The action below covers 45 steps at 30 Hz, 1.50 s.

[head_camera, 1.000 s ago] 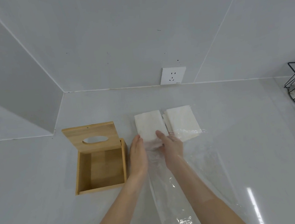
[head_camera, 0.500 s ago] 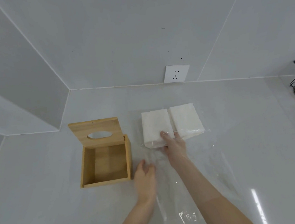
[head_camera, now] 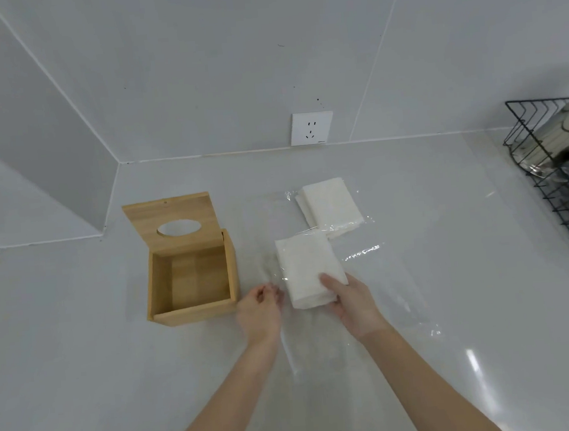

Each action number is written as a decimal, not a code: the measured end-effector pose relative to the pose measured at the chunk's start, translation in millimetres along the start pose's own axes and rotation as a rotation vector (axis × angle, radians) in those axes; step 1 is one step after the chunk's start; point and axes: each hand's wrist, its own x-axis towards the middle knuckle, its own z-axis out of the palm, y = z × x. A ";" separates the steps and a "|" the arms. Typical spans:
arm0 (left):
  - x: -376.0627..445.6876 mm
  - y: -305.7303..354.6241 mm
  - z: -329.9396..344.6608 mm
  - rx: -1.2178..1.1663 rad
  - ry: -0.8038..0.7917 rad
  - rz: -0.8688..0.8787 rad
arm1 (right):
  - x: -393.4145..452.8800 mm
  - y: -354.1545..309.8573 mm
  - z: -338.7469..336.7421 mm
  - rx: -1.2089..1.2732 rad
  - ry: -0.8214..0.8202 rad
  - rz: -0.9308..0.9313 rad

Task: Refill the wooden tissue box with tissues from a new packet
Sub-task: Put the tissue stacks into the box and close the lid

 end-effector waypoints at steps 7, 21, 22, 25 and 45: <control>0.9 -7.7 -4.5 -0.093 -0.050 -0.019 | -37.4 14.7 -33.0 -0.008 -0.038 0.072; -51.2 -37.5 -49.5 0.109 -0.250 -0.094 | -64.0 36.3 -47.0 0.063 -0.021 0.084; -50.5 -38.4 -51.1 0.106 -0.243 -0.100 | -66.4 36.3 -47.8 0.061 -0.023 0.085; -42.6 -36.1 -51.5 0.075 -0.193 -0.092 | -72.7 34.9 -52.0 0.017 -0.048 0.105; -12.5 0.8 -83.5 0.412 -0.427 -0.069 | -105.1 -102.3 -12.2 -0.490 -0.447 0.061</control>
